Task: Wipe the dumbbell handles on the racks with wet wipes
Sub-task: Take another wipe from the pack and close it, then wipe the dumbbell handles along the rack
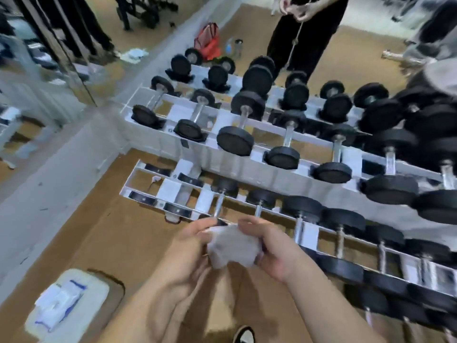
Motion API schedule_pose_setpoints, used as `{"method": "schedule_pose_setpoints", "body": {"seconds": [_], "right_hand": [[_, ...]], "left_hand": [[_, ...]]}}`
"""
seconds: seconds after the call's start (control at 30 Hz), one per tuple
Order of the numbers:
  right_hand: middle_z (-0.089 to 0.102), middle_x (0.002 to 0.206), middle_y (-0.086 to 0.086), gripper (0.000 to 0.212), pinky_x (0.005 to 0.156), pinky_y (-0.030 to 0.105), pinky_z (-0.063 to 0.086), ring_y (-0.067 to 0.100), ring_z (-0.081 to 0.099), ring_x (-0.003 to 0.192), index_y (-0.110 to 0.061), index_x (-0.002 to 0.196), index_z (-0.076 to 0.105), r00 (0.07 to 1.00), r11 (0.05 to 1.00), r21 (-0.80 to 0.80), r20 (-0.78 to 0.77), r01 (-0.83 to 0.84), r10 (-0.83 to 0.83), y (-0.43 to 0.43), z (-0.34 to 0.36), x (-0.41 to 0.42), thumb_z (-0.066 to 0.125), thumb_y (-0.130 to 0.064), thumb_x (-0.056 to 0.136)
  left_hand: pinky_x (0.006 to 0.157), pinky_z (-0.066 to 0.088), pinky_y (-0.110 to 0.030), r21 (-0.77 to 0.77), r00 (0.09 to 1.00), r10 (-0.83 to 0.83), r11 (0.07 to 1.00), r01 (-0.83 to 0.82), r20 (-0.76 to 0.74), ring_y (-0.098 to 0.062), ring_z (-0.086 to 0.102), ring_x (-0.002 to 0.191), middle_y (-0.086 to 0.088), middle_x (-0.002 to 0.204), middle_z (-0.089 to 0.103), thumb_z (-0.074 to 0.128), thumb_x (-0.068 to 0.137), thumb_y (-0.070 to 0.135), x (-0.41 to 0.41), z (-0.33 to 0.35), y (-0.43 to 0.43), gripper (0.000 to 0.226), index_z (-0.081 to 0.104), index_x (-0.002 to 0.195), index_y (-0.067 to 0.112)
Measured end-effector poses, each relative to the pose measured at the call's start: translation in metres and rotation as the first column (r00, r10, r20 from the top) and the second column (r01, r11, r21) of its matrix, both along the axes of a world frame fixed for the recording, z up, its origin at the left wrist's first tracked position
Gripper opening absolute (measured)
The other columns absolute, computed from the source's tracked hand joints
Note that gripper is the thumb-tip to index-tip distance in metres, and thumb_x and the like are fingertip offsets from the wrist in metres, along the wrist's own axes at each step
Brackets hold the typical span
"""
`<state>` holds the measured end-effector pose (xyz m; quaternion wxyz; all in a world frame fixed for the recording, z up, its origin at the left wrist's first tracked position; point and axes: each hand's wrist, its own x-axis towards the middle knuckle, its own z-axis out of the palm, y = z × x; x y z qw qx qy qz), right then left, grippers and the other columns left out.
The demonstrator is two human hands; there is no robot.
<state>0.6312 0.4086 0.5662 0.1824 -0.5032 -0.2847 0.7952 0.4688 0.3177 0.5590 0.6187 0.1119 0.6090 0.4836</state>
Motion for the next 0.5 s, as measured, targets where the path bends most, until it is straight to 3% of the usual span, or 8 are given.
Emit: {"method": "schedule_pose_setpoints", "body": {"seconds": [0.07, 0.13, 0.17, 0.27, 0.4, 0.5], "right_hand": [[0.072, 0.1, 0.01, 0.02, 0.078, 0.04, 0.047, 0.028, 0.066, 0.089, -0.02, 0.102, 0.077, 0.997, 0.997, -0.03, -0.025, 0.068, -0.069, 0.018, -0.008, 0.041, 0.077, -0.013, 0.083], [0.07, 0.107, 0.012, 0.042, 0.087, 0.044, 0.048, 0.03, 0.065, 0.097, -0.015, 0.115, 0.073, 0.991, 0.991, -0.057, -0.052, 0.117, -0.12, 0.03, -0.014, 0.074, 0.084, -0.015, 0.074], [0.068, 0.109, 0.015, 0.048, 0.088, 0.045, 0.049, 0.032, 0.065, 0.098, -0.011, 0.121, 0.07, 0.986, 0.987, -0.054, -0.064, 0.152, -0.155, 0.035, -0.016, 0.086, 0.084, -0.013, 0.075], [0.07, 0.102, 0.018, 0.033, 0.073, 0.042, 0.055, 0.032, 0.068, 0.088, -0.008, 0.123, 0.064, 0.953, 0.952, -0.072, -0.036, 0.296, -0.299, 0.053, -0.03, 0.121, 0.071, -0.007, 0.09], [0.077, 0.107, 0.014, 0.023, 0.074, 0.042, 0.059, 0.031, 0.073, 0.095, -0.019, 0.12, 0.068, 0.886, 0.891, 0.002, 0.098, 0.455, -0.453, 0.073, -0.044, 0.141, 0.067, -0.012, 0.098], [0.076, 0.106, 0.016, 0.02, 0.068, 0.037, 0.049, 0.029, 0.069, 0.087, -0.022, 0.114, 0.07, 0.82, 0.843, 0.036, 0.214, 0.537, -0.531, 0.08, -0.045, 0.154, 0.069, -0.013, 0.096]], "left_hand": [[0.068, 0.053, -0.039, -0.038, 1.0, -0.006, 0.999, 0.005, -0.028, -0.031, 0.067, 0.079, -0.019, 0.106, 0.077, 0.047, 0.099, -0.001, 0.03, -0.003, 0.025, 0.037, 0.071, 0.121, 0.018], [0.074, 0.056, -0.048, -0.073, 0.999, -0.021, 0.997, 0.018, -0.03, -0.036, 0.07, 0.082, -0.018, 0.105, 0.077, 0.045, 0.101, 0.0, 0.057, -0.004, 0.048, 0.037, 0.07, 0.12, 0.019], [0.07, 0.057, -0.046, -0.094, 1.0, -0.013, 0.996, 0.011, -0.017, -0.036, 0.07, 0.078, -0.017, 0.1, 0.078, 0.046, 0.099, 0.0, 0.068, -0.004, 0.058, 0.036, 0.071, 0.117, 0.02], [0.052, 0.055, -0.03, -0.143, 1.0, -0.012, 0.99, 0.013, 0.01, -0.03, 0.068, 0.069, -0.02, 0.093, 0.077, 0.047, 0.095, 0.0, 0.099, -0.014, 0.093, 0.035, 0.074, 0.112, 0.014], [0.068, 0.056, -0.029, -0.079, 0.999, -0.031, 0.996, 0.033, 0.03, -0.026, 0.066, 0.084, -0.018, 0.111, 0.069, 0.048, 0.098, 0.008, 0.119, -0.036, 0.133, 0.028, 0.068, 0.118, 0.009], [0.069, 0.058, -0.033, -0.046, 0.991, -0.065, 0.996, 0.071, 0.118, -0.02, 0.072, 0.083, -0.011, 0.104, 0.073, 0.047, 0.102, 0.008, 0.134, -0.045, 0.163, 0.026, 0.066, 0.119, 0.015]]}}
